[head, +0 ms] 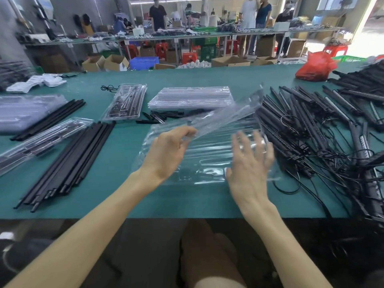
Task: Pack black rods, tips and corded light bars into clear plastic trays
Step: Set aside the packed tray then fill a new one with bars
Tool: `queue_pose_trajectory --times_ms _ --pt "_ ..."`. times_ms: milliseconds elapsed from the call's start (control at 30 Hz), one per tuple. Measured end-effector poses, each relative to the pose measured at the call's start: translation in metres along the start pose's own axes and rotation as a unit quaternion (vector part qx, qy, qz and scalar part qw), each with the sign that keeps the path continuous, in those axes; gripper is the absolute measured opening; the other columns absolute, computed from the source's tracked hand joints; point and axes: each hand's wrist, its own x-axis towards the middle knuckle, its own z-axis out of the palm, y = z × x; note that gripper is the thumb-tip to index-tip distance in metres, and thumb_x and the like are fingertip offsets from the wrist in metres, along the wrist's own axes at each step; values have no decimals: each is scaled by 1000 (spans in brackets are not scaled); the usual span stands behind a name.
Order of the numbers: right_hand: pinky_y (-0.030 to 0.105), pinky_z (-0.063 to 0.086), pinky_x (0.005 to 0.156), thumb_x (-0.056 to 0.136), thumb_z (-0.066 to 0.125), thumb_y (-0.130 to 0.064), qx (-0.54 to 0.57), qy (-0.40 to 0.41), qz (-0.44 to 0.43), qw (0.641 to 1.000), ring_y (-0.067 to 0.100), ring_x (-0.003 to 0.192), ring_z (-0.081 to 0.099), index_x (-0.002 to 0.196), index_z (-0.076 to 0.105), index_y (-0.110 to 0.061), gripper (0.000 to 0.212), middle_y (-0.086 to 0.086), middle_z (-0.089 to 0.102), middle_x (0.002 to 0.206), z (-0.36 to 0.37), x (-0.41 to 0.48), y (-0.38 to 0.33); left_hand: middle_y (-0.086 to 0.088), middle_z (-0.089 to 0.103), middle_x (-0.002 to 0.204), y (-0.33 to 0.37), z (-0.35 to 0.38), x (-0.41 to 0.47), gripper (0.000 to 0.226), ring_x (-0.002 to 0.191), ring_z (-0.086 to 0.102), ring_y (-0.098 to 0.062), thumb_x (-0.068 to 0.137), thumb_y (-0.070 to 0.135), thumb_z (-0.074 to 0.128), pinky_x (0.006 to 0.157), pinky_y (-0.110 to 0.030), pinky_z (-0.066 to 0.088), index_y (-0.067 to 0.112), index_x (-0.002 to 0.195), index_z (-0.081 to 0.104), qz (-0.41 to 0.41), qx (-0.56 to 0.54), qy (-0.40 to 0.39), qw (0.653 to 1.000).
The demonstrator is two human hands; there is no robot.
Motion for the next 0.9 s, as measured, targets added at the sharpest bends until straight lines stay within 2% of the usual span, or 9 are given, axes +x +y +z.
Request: queue_pose_trajectory --times_ms 67,133,200,300,433,533,633,767,900 --pt "50 -2 125 86 63 1 37 -58 -56 996 24 155 7 157 26 -13 81 5 19 166 7 9 -18 15 73 114 4 4 -3 24 93 67 -7 99 16 62 88 -31 54 26 120 69 14 -2 -23 1000" --pt "46 -2 124 87 58 2 80 -115 -117 983 20 153 13 154 32 -13 73 3 29 161 16 19 -34 12 72 116 10 8 -7 25 102 67 -10 99 12 62 89 -40 55 23 121 68 36 0 -32 999" --pt "45 -2 123 92 54 -5 102 -134 -157 973 18 151 14 151 36 -16 63 1 34 158 27 30 -44 10 71 120 12 8 -10 26 108 66 -11 100 13 61 90 -43 54 21 123 68 45 -2 -28 999" --pt "51 -7 124 103 43 -30 87 -144 -185 968 20 154 5 157 25 -23 57 0 21 165 48 42 -49 10 71 122 10 3 -12 29 110 67 -11 99 11 61 93 -40 54 22 126 68 45 -16 -11 999" --pt "53 -4 124 106 22 -49 77 -238 -153 956 21 155 -5 160 13 -26 59 0 4 169 70 46 -53 6 72 120 6 -7 -12 33 103 68 -16 98 6 61 89 -39 55 21 126 67 72 22 -23 997" --pt "49 -5 124 105 18 -56 76 -264 -128 953 18 155 -3 160 14 -26 63 0 4 169 76 49 -53 4 73 117 -4 -31 5 29 99 71 -18 101 12 59 88 -38 57 25 125 66 76 13 81 994" --pt "50 -4 124 105 18 -56 64 -260 -132 954 20 155 -1 161 13 -26 63 1 6 169 76 49 -54 5 69 125 -13 -55 21 33 108 68 -8 101 11 61 94 -29 56 22 132 63 103 19 157 982" --pt "51 -4 124 106 19 -53 65 -243 -133 959 20 155 -1 161 11 -25 62 1 6 169 76 45 -56 4 67 129 -14 -48 7 38 106 70 -21 99 4 59 81 -44 59 20 133 63 141 132 82 978" --pt "51 -7 124 106 20 -53 73 -239 -131 959 19 155 -4 161 10 -25 62 1 3 169 77 42 -56 5 65 133 -16 -30 -9 57 100 71 -25 84 -12 60 70 -38 60 16 134 62 165 214 44 962"
